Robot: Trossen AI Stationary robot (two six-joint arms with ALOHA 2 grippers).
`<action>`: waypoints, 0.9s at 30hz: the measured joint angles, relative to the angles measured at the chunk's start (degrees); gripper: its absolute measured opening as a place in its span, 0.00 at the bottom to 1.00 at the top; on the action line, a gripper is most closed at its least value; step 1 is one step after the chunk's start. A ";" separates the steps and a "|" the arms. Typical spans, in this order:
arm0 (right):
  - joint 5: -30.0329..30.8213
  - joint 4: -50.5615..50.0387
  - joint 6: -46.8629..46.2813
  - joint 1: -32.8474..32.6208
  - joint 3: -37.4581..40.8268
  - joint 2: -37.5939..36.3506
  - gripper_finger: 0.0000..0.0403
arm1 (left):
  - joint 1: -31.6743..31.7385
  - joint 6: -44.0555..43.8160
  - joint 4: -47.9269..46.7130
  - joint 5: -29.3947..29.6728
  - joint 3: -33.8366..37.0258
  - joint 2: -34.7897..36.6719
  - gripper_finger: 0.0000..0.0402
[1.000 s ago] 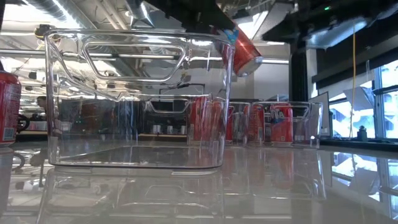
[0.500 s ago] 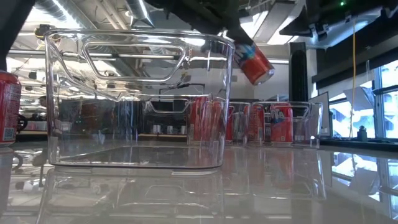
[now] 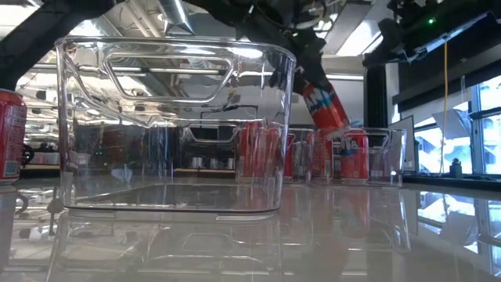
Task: Sort soda cans
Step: Put the top red soda can into the top right transparent bin
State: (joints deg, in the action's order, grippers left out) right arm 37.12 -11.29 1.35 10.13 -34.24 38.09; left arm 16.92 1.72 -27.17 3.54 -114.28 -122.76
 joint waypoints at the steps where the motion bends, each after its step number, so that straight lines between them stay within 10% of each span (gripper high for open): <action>1: 0.36 -0.61 -0.44 0.00 0.00 0.03 0.00 | -0.04 0.23 0.17 -0.28 -0.03 -0.44 0.69; 27: -0.67 -2.85 -4.13 0.00 0.04 3.14 0.00 | -0.82 3.37 1.73 -7.16 -0.35 -9.88 0.74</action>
State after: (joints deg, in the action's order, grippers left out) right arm 36.45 -14.14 -2.79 10.13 -34.20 41.23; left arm 16.10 5.08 -25.44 -3.62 -114.63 -132.63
